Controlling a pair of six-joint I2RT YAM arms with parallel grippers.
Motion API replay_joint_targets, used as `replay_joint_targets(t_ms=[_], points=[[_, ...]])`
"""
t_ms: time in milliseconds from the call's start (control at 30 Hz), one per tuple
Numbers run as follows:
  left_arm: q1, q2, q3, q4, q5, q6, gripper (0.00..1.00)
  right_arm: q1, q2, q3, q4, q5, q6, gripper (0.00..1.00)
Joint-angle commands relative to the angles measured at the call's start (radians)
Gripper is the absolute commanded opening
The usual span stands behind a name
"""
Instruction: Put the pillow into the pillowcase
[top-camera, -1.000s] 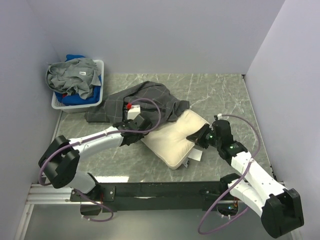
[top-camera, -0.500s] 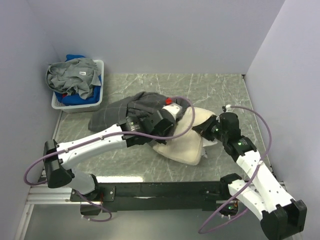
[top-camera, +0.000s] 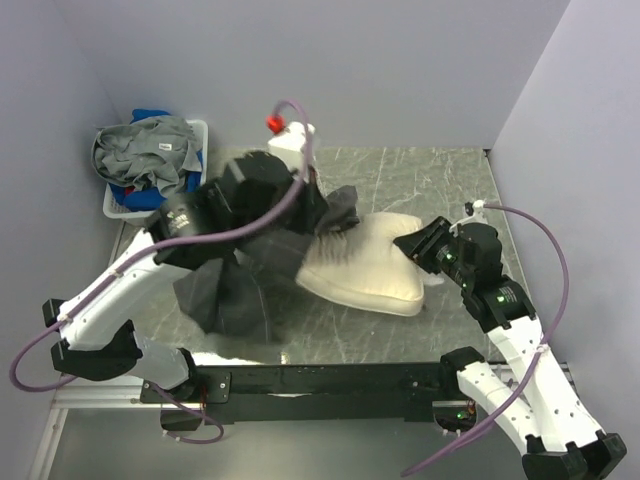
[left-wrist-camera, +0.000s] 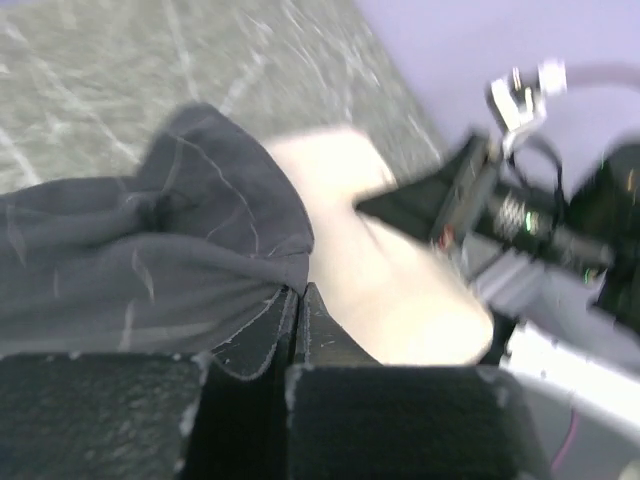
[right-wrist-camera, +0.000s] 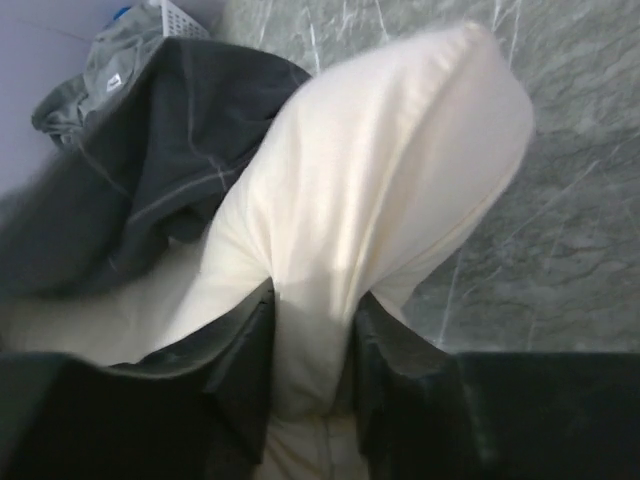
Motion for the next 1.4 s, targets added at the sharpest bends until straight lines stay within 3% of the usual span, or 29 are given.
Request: replay_joint_targets(t_ms=[0, 100, 300, 400, 467, 567, 767, 800, 933, 1000, 1067, 1167, 1267, 1367], points=[[0.025, 0.023, 0.059, 0.046, 0.023, -0.151, 0.01, 0.01, 0.005, -0.023, 0.11, -0.084, -0.01, 0.51], [0.025, -0.011, -0.005, 0.102, 0.106, -0.199, 0.01, 0.017, 0.025, -0.07, 0.134, -0.13, -0.062, 0.63], [0.077, -0.052, -0.01, 0.11, 0.124, -0.272, 0.01, 0.063, 0.05, -0.058, 0.131, -0.133, -0.243, 0.82], [0.09, -0.061, 0.022, 0.128, 0.173, -0.303, 0.01, 0.126, 0.114, -0.025, 0.139, -0.196, -0.258, 0.8], [0.088, -0.037, 0.079, 0.115, 0.198, -0.308, 0.01, 0.276, 0.153, 0.029, 0.119, -0.076, -0.261, 0.79], [0.097, 0.0, 0.181, 0.081, 0.193, -0.3, 0.01, 0.382, 0.214, 0.046, 0.122, -0.012, -0.238, 0.8], [0.238, 0.066, 0.156, 0.141, 0.338, -0.34, 0.01, 0.387, 0.321, -0.063, 0.272, -0.07, -0.182, 0.81], [0.277, 0.075, 0.148, 0.147, 0.347, -0.348, 0.01, 0.387, 0.364, -0.075, 0.319, -0.142, -0.183, 0.81], [0.37, 0.107, 0.036, 0.208, 0.353, -0.404, 0.01, 0.404, 0.464, -0.121, 0.472, -0.407, -0.189, 0.75], [0.415, 0.112, -0.066, 0.248, 0.318, -0.43, 0.01, 0.41, 0.481, -0.106, 0.429, -0.382, -0.215, 0.74], [0.441, 0.117, -0.192, 0.286, 0.286, -0.452, 0.01, 0.389, 0.464, -0.101, 0.394, -0.305, -0.223, 0.8], [0.473, 0.124, -0.351, 0.344, 0.254, -0.473, 0.01, 0.273, 0.401, -0.095, 0.377, -0.32, -0.223, 0.83], [0.493, 0.112, -0.474, 0.42, 0.238, -0.484, 0.01, 0.148, 0.351, -0.051, 0.337, -0.346, -0.253, 0.86], [0.504, 0.118, -0.499, 0.444, 0.224, -0.475, 0.01, 0.123, 0.254, 0.011, 0.303, -0.273, -0.316, 0.94]])
